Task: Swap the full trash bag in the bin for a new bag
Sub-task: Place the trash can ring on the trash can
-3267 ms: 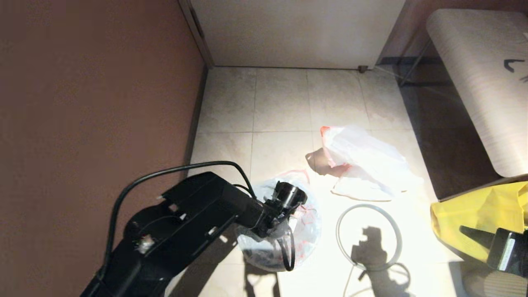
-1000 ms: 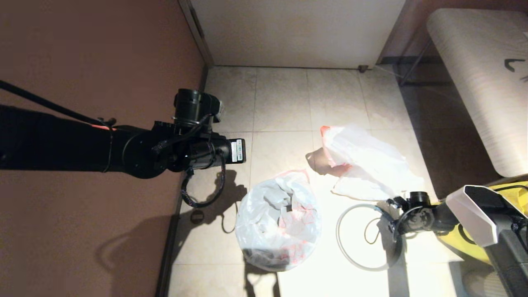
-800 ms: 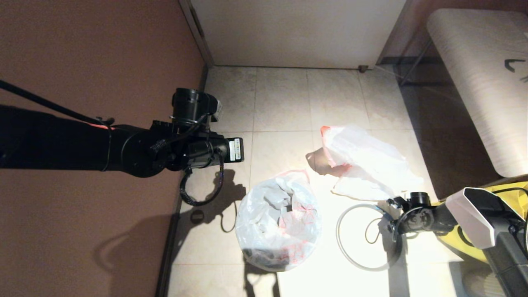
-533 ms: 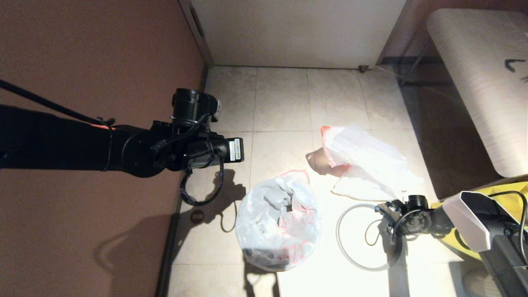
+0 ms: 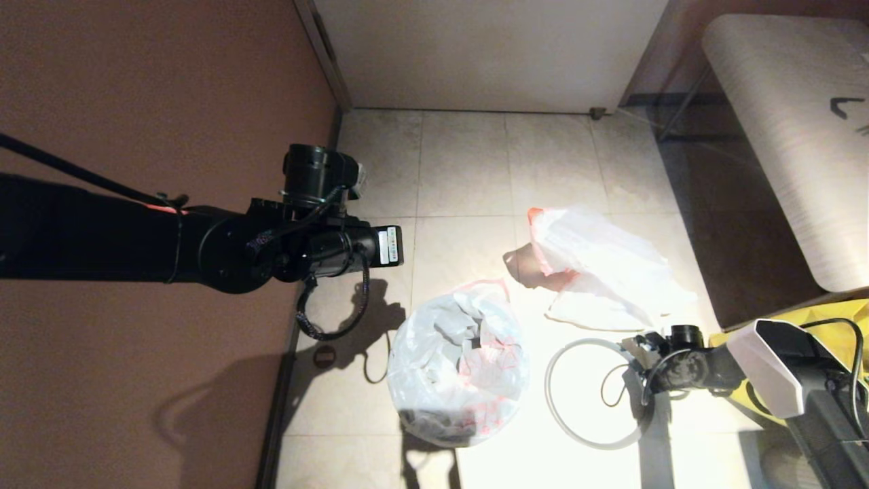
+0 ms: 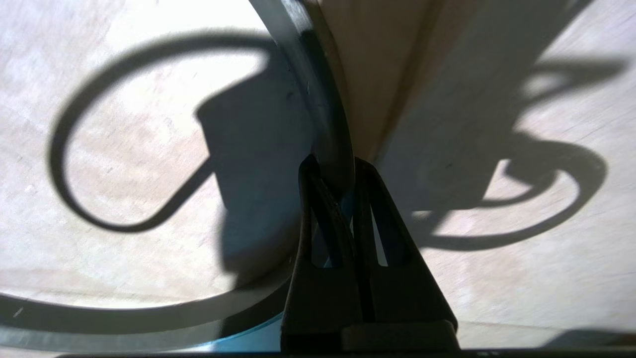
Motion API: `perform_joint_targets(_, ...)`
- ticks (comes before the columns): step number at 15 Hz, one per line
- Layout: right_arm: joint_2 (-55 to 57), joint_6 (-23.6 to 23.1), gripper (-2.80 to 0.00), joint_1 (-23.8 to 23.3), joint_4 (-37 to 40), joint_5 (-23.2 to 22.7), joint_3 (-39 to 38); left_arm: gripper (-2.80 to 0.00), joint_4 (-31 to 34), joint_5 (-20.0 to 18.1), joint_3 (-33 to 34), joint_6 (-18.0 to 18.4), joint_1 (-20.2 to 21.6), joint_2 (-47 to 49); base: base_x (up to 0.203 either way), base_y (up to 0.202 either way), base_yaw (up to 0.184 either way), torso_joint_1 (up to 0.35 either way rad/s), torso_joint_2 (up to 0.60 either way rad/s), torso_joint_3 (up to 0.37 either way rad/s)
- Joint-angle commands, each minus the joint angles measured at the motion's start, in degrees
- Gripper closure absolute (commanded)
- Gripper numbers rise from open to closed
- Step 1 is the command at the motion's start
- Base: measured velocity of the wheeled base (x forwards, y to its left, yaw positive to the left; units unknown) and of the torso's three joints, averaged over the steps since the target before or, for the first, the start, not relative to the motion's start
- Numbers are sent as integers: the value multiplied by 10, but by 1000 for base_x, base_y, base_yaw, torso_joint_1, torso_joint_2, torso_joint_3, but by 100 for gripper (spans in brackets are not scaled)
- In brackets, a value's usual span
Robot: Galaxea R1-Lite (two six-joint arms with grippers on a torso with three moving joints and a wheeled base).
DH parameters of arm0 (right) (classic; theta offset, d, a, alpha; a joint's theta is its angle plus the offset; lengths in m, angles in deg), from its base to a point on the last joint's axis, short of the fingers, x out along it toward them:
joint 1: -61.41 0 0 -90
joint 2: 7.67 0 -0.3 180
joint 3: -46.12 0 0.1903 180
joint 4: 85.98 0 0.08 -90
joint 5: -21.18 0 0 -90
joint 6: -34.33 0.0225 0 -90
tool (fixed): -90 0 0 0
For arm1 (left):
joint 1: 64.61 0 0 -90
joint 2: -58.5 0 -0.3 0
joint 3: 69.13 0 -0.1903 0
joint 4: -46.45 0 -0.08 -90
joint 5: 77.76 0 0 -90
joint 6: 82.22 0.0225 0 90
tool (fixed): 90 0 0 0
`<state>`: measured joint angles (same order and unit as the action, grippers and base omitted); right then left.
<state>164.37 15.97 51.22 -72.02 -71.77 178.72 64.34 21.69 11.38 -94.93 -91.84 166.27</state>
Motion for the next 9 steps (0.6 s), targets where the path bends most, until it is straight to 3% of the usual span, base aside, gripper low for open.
perform_joint_targets(1,-67,23,0,-1,-10,-1,-77,0,1,-1,-4,-4,-6,-19,0,0,0,0,0,0)
perform_joint_targets(3,-173,55,0,-4,-31,-15,-202,0,7,0,1,-15,-27,-50,0,0,0,0,0,0)
perform_joint_targets(6,-350,102,0,-13,-86,-71,-390,0,36,0,7,-15,-36,-101,0,0,0,0,0,0)
perform_joint_targets(9,-512,147,0,-30,-130,-122,-523,0,47,-8,10,-14,-32,-141,0,0,0,0,0,0)
